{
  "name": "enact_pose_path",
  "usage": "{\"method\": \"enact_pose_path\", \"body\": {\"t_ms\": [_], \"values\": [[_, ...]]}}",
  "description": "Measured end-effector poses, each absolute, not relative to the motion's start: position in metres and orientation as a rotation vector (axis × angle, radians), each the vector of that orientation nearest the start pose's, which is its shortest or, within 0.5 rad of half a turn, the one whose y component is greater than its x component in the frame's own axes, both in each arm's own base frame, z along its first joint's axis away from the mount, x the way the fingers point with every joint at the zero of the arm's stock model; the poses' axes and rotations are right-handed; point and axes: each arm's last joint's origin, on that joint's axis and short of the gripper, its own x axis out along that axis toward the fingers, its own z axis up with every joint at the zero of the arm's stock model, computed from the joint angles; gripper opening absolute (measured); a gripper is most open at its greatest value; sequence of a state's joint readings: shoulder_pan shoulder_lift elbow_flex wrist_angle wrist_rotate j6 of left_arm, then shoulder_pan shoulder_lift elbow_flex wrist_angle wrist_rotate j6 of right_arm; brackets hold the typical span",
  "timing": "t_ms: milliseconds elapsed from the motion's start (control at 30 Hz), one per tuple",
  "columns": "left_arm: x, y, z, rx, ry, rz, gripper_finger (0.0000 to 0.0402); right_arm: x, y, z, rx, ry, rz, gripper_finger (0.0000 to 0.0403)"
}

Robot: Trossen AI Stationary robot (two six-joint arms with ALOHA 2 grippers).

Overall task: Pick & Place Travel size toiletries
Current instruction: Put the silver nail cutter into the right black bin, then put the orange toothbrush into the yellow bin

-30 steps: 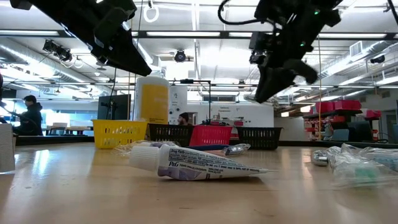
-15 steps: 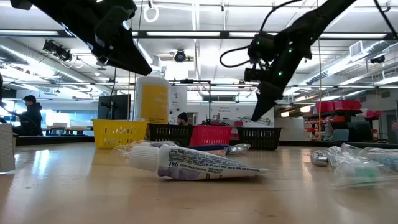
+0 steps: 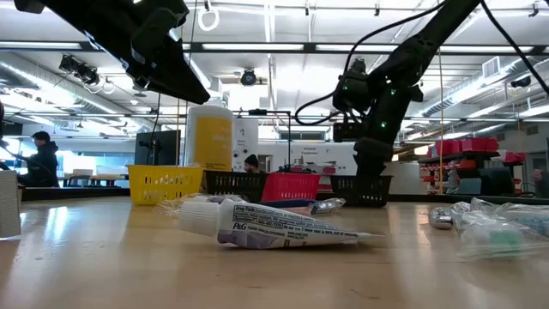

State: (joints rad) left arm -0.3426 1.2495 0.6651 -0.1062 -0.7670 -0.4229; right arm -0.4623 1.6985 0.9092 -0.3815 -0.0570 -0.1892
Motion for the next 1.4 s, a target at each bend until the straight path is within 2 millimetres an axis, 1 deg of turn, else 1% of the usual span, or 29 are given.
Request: {"method": "enact_pose_path", "body": {"t_ms": [100, 300, 433, 567, 667, 733, 800, 900, 1033, 1233, 1333, 1400], "values": [[0.235, -0.062, 0.212, -0.038, 0.490, 0.519, 0.0142, 0.275, -0.135, 0.144, 0.135, 1.168, -0.248, 0.0099], [0.235, -0.062, 0.212, -0.042, 0.489, 0.520, 0.0142, 0.275, -0.135, 0.145, 0.137, 1.161, -0.253, 0.0144], [0.235, -0.062, 0.212, -0.042, 0.489, 0.520, 0.0142, 0.276, -0.131, 0.147, 0.148, 1.164, -0.253, 0.0166], [0.235, -0.062, 0.212, -0.049, 0.487, 0.522, 0.0142, 0.275, -0.125, 0.157, 0.081, 1.166, -0.308, 0.0171], [0.235, -0.063, 0.212, -0.048, 0.487, 0.521, 0.0142, 0.272, -0.119, 0.169, 0.015, 1.162, -0.369, 0.0166], [0.235, -0.063, 0.212, -0.049, 0.489, 0.518, 0.0142, 0.270, -0.114, 0.179, -0.004, 1.144, -0.374, 0.0164], [0.236, -0.063, 0.213, -0.061, 0.485, 0.509, 0.0142, 0.267, -0.108, 0.189, 0.002, 1.115, -0.352, 0.0163], [0.236, -0.064, 0.213, -0.101, 0.476, 0.500, 0.0142, 0.266, -0.098, 0.201, 0.074, 1.050, -0.310, 0.0163], [0.236, -0.064, 0.213, -0.133, 0.470, 0.502, 0.0142, 0.266, -0.083, 0.213, 0.127, 0.987, -0.188, 0.0160], [0.236, -0.064, 0.213, -0.218, 0.446, 0.527, 0.0141, 0.271, -0.057, 0.216, 0.144, 0.966, -0.007, 0.0162], [0.236, -0.063, 0.214, -0.249, 0.429, 0.547, 0.0142, 0.273, -0.045, 0.216, 0.122, 0.970, 0.037, 0.0162], [0.237, -0.064, 0.214, -0.308, 0.404, 0.557, 0.0142, 0.275, -0.036, 0.216, 0.116, 0.972, 0.061, 0.0161]]}}
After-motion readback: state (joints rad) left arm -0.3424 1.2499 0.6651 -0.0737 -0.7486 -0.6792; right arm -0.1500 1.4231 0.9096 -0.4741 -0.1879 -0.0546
